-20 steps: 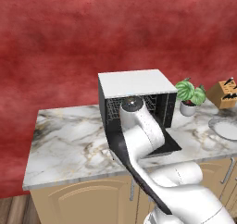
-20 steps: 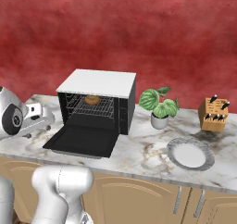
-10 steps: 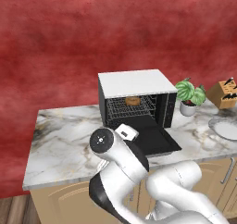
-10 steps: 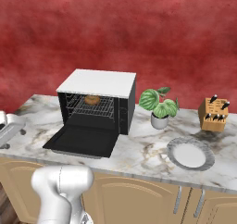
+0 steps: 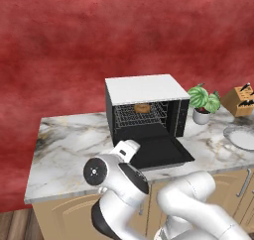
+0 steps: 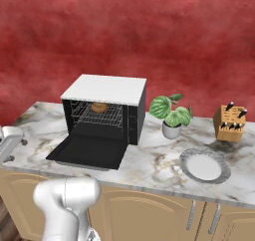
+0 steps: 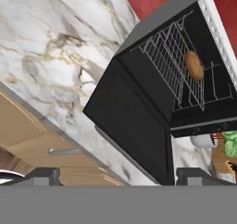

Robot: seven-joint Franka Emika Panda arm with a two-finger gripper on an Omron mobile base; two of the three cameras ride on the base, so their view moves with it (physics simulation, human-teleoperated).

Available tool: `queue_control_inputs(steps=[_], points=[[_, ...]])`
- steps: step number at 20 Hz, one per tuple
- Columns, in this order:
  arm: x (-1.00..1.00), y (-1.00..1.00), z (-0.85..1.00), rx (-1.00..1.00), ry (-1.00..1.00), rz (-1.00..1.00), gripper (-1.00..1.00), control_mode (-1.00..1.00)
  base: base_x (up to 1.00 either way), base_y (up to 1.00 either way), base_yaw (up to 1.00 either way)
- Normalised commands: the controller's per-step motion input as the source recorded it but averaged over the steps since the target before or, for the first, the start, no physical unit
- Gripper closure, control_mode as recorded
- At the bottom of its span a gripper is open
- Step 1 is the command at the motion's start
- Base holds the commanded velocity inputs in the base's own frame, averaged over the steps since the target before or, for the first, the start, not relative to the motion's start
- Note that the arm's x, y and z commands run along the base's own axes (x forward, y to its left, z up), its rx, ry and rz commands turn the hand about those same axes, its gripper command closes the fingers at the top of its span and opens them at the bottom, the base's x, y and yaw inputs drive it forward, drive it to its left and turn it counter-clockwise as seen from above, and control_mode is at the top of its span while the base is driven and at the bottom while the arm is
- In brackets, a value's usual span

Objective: Pick up the bagel from the plate, place it on the toaster oven rack, close the door, and set the timer.

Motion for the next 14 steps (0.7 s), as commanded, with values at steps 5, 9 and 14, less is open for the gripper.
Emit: queue_control_inputs(steps=[5, 9, 14], points=[[0.43, 0.0, -0.27, -0.07, 0.0, 0.0, -1.0, -1.0, 0.0, 0.0, 0.0], [0.42, 0.01, -0.25, -0.1, 0.01, 0.0, -1.0, -1.0, 0.0, 0.0, 0.0], [0.33, 0.02, -0.28, -0.11, 0.01, -0.01, -1.0, -1.0, 0.0, 0.0, 0.0]])
